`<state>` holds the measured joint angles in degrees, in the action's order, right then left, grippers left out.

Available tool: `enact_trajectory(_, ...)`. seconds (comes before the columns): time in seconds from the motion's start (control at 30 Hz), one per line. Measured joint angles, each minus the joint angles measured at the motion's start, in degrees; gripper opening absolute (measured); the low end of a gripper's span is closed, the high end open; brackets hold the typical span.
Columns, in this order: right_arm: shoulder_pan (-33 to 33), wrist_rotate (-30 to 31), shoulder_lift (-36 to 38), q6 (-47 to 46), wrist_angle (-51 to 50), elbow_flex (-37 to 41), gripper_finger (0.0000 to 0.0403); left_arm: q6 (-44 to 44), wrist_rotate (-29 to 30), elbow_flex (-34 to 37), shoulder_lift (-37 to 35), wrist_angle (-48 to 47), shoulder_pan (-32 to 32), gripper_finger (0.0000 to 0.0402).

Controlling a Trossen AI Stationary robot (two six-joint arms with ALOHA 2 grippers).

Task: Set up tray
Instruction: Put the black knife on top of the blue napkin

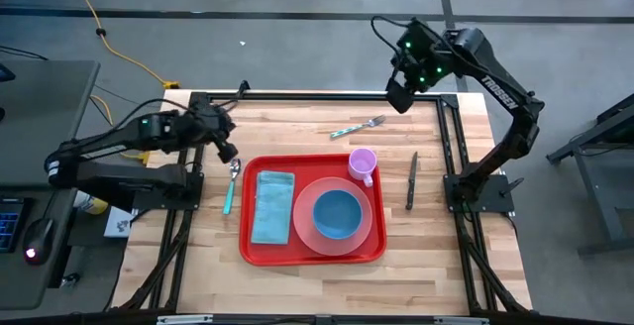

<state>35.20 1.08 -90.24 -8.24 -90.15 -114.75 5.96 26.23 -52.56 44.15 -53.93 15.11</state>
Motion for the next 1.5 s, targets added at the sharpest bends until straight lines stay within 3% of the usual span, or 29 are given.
enact_trajectory(0.2, -3.0, 4.6, 6.6, -14.1, 0.3, 10.1, 0.0239, -3.0, -0.2, 0.0, -4.7, -3.2, -0.1, 0.0053)
enact_trajectory(0.43, -9.7, 6.8, 21.4, -41.6, 4.9, 34.2, 0.0239, -5.2, -2.3, 0.0, -7.1, -6.5, -0.1, 0.0053)
enact_trajectory(0.63, -20.4, 3.8, 29.6, -62.8, 19.8, 54.5, 0.0239, -8.6, -4.1, 0.0, -7.7, -6.2, -0.1, 0.0053)
enact_trajectory(0.8, -27.7, 1.4, 29.4, -74.1, 30.1, 65.9, 0.0239, -11.8, -5.9, 0.0, -7.7, -6.2, -0.1, 0.0053)
enact_trajectory(0.97, -32.9, -2.8, 28.3, -81.9, 31.7, 71.4, 0.0239, -13.2, -7.5, 0.0, -7.7, -6.2, -0.1, 0.0053)
enact_trajectory(1.1, -35.6, -2.7, 28.4, -85.8, 30.8, 72.0, 0.0239, -13.4, -8.7, 0.0, -7.7, -6.2, -0.1, 0.0053)
enact_trajectory(1.3, -36.4, -4.8, 28.4, -87.8, 24.6, 72.0, 0.0239, -13.9, -9.3, 0.0, -7.7, -6.2, -0.1, 0.0053)
enact_trajectory(1.5, -36.4, -3.6, 27.9, -87.9, 26.3, 72.0, 0.0239, -14.7, -9.2, 0.0, -7.7, -6.2, -0.1, 0.0053)
